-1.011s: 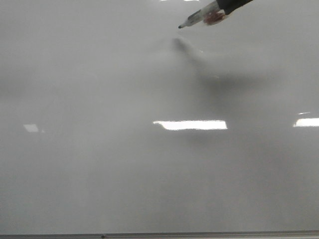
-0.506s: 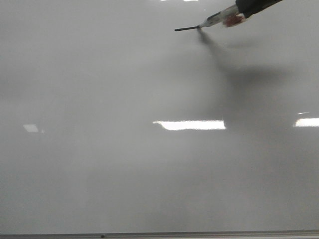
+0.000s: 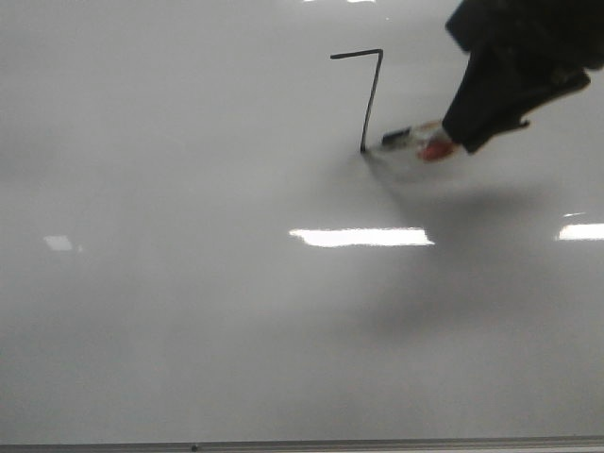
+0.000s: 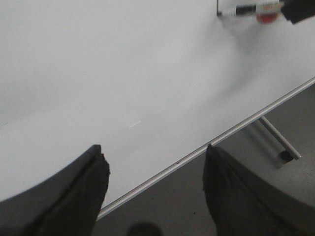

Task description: Write number 7 on whiteboard

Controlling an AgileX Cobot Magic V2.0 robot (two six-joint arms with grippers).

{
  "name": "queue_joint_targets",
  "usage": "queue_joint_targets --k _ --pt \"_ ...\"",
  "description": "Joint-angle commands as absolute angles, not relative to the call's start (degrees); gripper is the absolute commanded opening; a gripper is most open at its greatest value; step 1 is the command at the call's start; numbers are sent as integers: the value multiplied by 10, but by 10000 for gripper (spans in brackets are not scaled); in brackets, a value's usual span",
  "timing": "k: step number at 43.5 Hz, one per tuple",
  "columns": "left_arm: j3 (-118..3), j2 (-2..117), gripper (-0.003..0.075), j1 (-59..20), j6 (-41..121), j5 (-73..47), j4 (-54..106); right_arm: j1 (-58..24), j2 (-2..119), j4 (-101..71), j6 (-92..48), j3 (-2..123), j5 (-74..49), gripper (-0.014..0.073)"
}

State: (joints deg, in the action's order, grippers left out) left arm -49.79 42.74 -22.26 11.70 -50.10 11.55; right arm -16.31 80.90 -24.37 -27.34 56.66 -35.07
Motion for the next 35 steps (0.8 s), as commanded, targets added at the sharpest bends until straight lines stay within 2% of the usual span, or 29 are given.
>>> queue_joint_targets --k 1,5,10,20,26,35 --pt "-514 424 417 -220 113 -459 127 -169 794 -239 -277 576 -313 -66" --pt "-514 424 417 -220 131 -458 128 -172 773 -250 -277 577 -313 -66" --pt "-515 429 421 -220 229 -470 176 -192 726 -251 -280 577 -327 -66" --pt "-544 493 514 -228 432 -557 326 -258 619 -251 -404 574 -454 -66" --pt "-561 541 515 -273 530 -565 367 -294 572 -257 -481 574 -535 -66" --pt "-605 624 514 -370 574 -534 368 -298 548 -268 -489 574 -567 -66"
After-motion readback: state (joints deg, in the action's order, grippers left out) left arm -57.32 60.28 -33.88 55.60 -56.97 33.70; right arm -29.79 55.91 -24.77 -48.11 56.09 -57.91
